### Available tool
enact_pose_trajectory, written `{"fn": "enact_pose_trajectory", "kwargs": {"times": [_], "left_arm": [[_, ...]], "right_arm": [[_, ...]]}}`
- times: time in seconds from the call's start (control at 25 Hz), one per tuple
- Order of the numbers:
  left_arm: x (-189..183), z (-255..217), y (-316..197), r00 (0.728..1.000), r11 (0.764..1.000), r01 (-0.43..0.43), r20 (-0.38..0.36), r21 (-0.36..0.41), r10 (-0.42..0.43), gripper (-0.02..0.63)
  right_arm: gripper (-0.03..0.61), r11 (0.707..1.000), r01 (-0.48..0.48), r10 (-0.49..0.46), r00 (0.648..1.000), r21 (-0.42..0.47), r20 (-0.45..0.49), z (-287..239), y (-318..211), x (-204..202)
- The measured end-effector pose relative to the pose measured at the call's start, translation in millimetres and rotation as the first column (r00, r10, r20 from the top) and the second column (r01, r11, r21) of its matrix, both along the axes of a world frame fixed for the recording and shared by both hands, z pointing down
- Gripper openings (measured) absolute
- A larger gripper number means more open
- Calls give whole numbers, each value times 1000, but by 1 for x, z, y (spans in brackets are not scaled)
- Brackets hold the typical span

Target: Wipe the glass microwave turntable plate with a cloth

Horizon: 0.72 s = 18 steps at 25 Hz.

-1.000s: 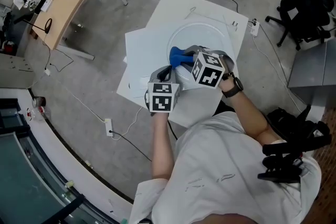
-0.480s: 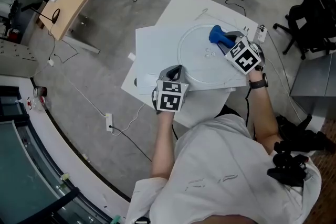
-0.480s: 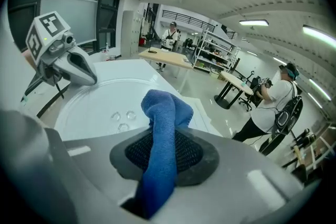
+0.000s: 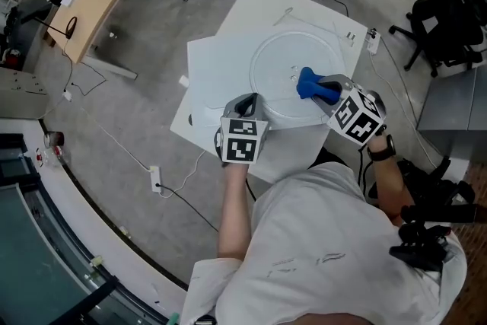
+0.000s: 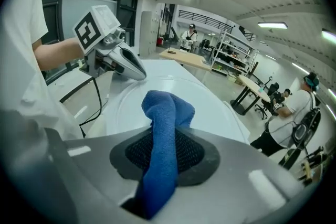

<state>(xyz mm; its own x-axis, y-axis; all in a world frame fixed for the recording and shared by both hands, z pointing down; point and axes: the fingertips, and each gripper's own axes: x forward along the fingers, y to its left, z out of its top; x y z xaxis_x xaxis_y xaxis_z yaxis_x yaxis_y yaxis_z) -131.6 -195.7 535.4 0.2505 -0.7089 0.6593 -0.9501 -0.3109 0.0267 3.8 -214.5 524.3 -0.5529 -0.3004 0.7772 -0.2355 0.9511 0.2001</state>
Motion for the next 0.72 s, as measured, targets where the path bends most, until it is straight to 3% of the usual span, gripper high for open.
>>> {"fn": "enact_pose_trajectory", "kwargs": {"times": [0.16, 0.36, 0.56, 0.72], "left_arm": [[1, 1, 0, 1000, 1000, 1, 4, 4, -1, 2], [3, 3, -1, 1000, 1000, -3, 14, 7, 3, 2], [3, 4, -1, 1000, 1000, -10, 8, -1, 11, 2], [2, 3, -1, 1000, 1000, -11, 13, 2, 11, 2]], "right_arm": [[86, 997, 74, -74, 996, -14, 46, 3, 7, -36], [84, 996, 90, -89, 993, -2, 74, 5, -17, -69], [81, 999, 21, -25, 996, 46, 82, 5, -56, -79], [81, 995, -73, 69, 996, 75, 53, 4, -87, -53]]}}
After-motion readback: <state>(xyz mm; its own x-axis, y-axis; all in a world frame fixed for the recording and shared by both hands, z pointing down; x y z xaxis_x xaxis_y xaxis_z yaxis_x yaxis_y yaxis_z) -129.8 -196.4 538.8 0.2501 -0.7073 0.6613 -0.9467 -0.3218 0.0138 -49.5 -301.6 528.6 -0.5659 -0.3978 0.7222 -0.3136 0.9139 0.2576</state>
